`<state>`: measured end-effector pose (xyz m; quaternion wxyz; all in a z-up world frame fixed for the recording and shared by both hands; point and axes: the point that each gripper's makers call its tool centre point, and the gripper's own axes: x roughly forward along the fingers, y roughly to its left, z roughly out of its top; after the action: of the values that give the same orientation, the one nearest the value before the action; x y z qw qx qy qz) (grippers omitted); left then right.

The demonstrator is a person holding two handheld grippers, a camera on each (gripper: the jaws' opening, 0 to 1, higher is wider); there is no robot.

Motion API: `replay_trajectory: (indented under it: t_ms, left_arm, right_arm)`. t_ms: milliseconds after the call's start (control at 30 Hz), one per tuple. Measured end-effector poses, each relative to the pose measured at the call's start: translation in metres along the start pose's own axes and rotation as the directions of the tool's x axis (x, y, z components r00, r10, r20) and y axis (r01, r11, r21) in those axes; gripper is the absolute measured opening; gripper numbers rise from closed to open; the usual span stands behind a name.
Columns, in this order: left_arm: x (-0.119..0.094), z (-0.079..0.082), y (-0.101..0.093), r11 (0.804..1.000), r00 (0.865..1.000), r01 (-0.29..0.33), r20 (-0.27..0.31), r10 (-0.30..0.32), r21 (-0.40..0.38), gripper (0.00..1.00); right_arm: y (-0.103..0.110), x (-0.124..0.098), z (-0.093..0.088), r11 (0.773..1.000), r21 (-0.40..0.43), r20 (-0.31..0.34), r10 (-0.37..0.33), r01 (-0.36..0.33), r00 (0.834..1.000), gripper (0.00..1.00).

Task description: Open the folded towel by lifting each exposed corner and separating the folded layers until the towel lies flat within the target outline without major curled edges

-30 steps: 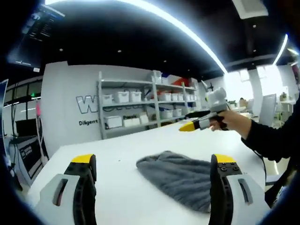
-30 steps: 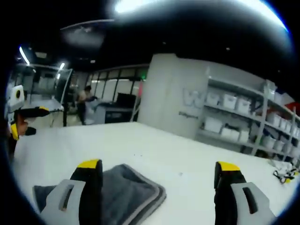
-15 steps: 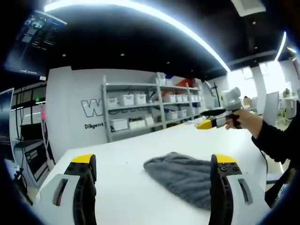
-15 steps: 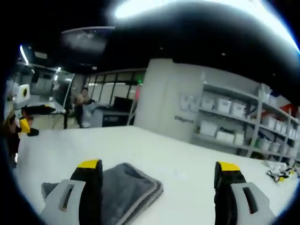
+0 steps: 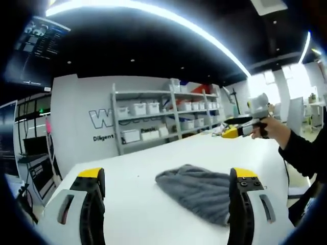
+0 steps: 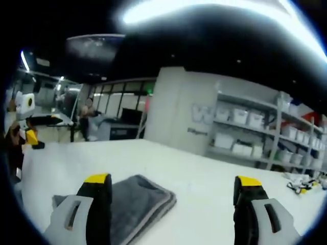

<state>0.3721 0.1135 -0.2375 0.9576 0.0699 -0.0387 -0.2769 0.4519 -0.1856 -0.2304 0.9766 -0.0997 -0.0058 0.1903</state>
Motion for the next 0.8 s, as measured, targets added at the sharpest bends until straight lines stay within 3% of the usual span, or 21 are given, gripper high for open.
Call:
replay_trajectory:
  t_ms: [467,800]
  left_arm:
    - [-0.007,0.005,-0.006,1.0,1.0,-0.002,0.004,0.002,0.028,1.0]
    - [-0.009,0.005,-0.011,0.999,1.0,0.01,-0.001,-0.01,0.036,1.0]
  right_arm:
    - [0.002,-0.032,0.005,1.0,0.003,0.033,-0.016,0.016,0.999,1.0]
    - [0.001,-0.046,-0.005,0.999,0.02,0.032,-0.028,0.028,0.999,1.0]
